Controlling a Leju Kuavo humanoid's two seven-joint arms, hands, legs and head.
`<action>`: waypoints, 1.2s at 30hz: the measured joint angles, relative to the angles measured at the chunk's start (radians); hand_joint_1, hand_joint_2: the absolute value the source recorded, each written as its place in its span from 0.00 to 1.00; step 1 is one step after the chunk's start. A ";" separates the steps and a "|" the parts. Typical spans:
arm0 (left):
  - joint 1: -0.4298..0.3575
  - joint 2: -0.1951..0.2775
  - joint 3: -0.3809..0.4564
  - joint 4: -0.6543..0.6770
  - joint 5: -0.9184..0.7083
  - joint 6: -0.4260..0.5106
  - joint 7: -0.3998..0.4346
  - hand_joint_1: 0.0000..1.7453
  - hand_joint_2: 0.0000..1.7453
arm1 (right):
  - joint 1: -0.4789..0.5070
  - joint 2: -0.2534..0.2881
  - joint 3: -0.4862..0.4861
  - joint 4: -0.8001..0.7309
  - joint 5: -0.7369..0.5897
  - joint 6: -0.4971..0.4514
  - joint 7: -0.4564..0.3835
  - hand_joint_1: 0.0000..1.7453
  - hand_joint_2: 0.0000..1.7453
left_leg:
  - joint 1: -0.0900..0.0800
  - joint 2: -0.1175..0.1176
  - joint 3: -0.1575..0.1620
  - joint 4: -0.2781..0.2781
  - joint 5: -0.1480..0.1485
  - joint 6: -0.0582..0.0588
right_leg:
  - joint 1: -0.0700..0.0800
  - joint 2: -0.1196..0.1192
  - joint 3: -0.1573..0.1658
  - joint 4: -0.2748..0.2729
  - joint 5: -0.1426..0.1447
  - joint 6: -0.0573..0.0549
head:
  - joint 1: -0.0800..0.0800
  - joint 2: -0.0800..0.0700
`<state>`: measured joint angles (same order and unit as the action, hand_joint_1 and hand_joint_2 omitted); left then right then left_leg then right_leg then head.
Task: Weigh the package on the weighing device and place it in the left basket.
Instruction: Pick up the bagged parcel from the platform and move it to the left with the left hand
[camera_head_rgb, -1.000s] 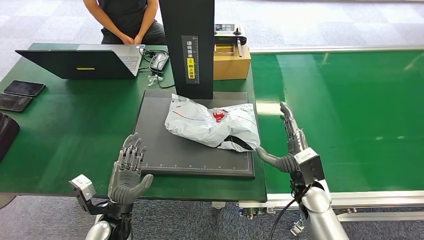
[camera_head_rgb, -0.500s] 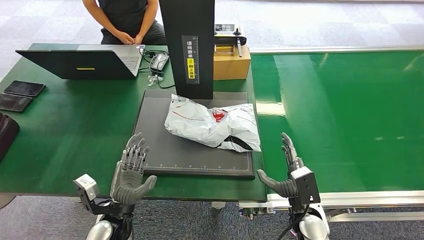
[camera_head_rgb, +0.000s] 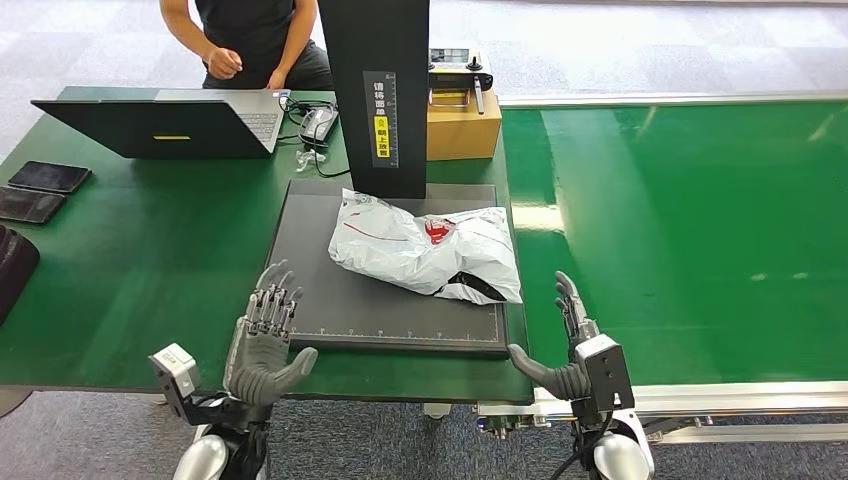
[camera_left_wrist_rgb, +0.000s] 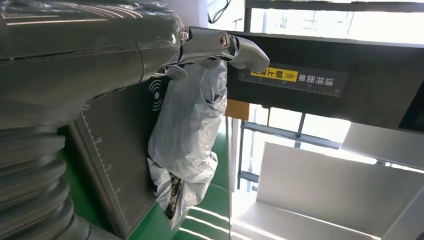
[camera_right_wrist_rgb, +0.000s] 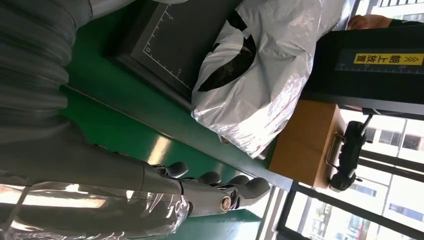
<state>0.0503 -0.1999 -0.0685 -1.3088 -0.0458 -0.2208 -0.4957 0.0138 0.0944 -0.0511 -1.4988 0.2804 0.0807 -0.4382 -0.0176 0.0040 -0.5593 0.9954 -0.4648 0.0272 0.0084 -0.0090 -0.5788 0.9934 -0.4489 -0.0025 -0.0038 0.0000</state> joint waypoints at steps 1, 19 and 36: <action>-0.003 0.000 -0.001 0.000 -0.006 0.002 0.000 0.00 1.00 | 0.000 0.001 -0.001 0.000 -0.001 0.003 0.002 0.00 1.00 | 0.000 0.000 0.000 0.000 0.000 0.000 | 0.000 0.000 0.000 0.000 0.000 0.000 | 0.000 0.000; -0.106 -0.009 -0.136 -0.033 -0.302 0.180 -0.034 0.00 1.00 | 0.007 0.014 -0.005 0.014 0.010 0.031 0.022 0.00 1.00 | 0.000 0.000 0.000 0.000 0.000 0.000 | 0.000 0.000 0.000 0.000 0.000 0.000 | 0.000 0.000; -0.167 -0.022 -0.198 -0.013 -0.395 0.245 0.010 0.00 1.00 | 0.025 0.016 -0.015 0.002 0.012 0.046 0.034 0.00 1.00 | 0.000 0.000 0.000 0.000 0.000 0.000 | 0.000 0.001 0.000 0.000 0.000 0.000 | 0.000 0.000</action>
<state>-0.1164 -0.2223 -0.2660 -1.3219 -0.4408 0.0246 -0.4859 0.0392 0.1102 -0.0665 -1.4973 0.2928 0.1267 -0.4046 -0.0176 0.0043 -0.5590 0.9955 -0.4648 0.0272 0.0083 -0.0085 -0.5787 0.9934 -0.4488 -0.0023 -0.0037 0.0000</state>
